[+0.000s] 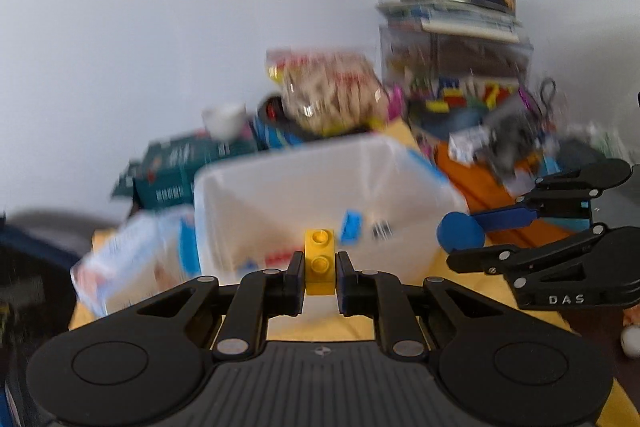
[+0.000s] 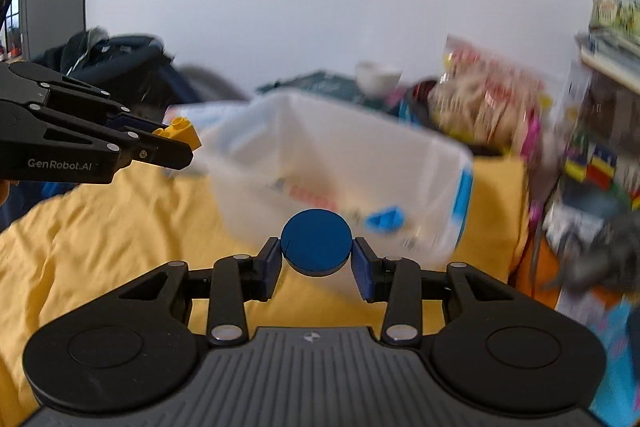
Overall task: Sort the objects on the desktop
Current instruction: 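Carry the yellow brick and blue disc over the white bin and open both tools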
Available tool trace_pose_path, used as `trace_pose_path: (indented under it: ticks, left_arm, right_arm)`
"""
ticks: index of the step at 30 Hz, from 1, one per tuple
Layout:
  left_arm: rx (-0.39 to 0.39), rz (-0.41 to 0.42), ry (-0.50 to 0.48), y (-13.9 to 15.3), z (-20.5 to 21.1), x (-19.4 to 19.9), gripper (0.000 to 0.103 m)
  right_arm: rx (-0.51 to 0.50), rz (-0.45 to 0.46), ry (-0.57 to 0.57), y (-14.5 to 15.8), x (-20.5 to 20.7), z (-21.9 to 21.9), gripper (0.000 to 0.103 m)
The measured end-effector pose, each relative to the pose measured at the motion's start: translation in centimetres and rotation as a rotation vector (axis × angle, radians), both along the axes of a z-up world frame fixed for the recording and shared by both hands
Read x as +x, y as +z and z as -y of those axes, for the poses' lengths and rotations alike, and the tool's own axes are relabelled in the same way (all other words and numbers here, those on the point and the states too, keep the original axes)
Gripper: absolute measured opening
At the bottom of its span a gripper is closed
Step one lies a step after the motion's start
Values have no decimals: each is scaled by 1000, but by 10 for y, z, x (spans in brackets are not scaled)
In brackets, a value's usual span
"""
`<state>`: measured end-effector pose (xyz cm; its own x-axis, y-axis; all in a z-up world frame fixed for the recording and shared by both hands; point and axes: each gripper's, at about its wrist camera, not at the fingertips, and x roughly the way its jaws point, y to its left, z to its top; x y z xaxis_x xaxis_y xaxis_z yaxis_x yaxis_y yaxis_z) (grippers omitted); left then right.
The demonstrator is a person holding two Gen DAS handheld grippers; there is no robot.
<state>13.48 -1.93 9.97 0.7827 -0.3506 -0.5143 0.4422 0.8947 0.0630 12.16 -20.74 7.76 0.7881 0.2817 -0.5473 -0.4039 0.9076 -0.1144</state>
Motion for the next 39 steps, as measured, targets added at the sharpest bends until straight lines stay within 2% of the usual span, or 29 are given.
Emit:
trace_pose_path:
  ticks: [3,5,10,14,19,20,22,25,27,29,30,32,34,36,37,39]
  left_arm:
    - [0,30,6,12,6,27,18]
    - [0,39,16,12,10,42,18]
    - [25,-16,43,-15,21,86,18]
    - [91,-48,44,-35,29,108,18]
    - [100,-93,65,-52,31,127,22]
    - [89,-117,75,-55,29,132,26]
    - [50,-165,94,-57,22,135,49]
    - [21,-155,93,-51,16,130,68]
    - [21,-128,90,-41,14,123,70]
    - [47,-85,106,-28,16,116,71]
    - [66,-59,113,-22,18,113,71]
    - [117,25,105,-7,24,101,75]
    - [170,110,110,4,31,88,84]
    - [183,169,120,12,37,78,88]
    - [175,178,116,14,39,75,91]
    - [197,143,97,15,45,76,92]
  right_arm:
    - [-6,26,-10,11,25,-3,42]
    - [7,6,-21,13,42,-4,42]
    - [-4,-44,-50,3,79,-8,42]
    - [-12,-91,-96,-14,105,-7,42]
    - [-15,-156,-137,-34,128,-5,42]
    - [-21,-163,-147,-36,130,-4,46]
    - [-13,-165,-153,-35,130,-2,53]
    - [-25,-149,-143,-29,126,2,56]
    - [-41,-151,-138,-26,126,3,58]
    - [-52,-157,-139,-21,126,5,67]
    - [-59,-155,-138,-18,127,5,68]
    - [-81,-147,-128,-11,125,5,70]
    - [-104,-140,-114,-6,124,4,72]
    - [-124,-121,-100,-1,119,1,79]
    - [-139,-114,-95,0,117,0,81]
    - [-170,-114,-85,-1,114,-3,82]
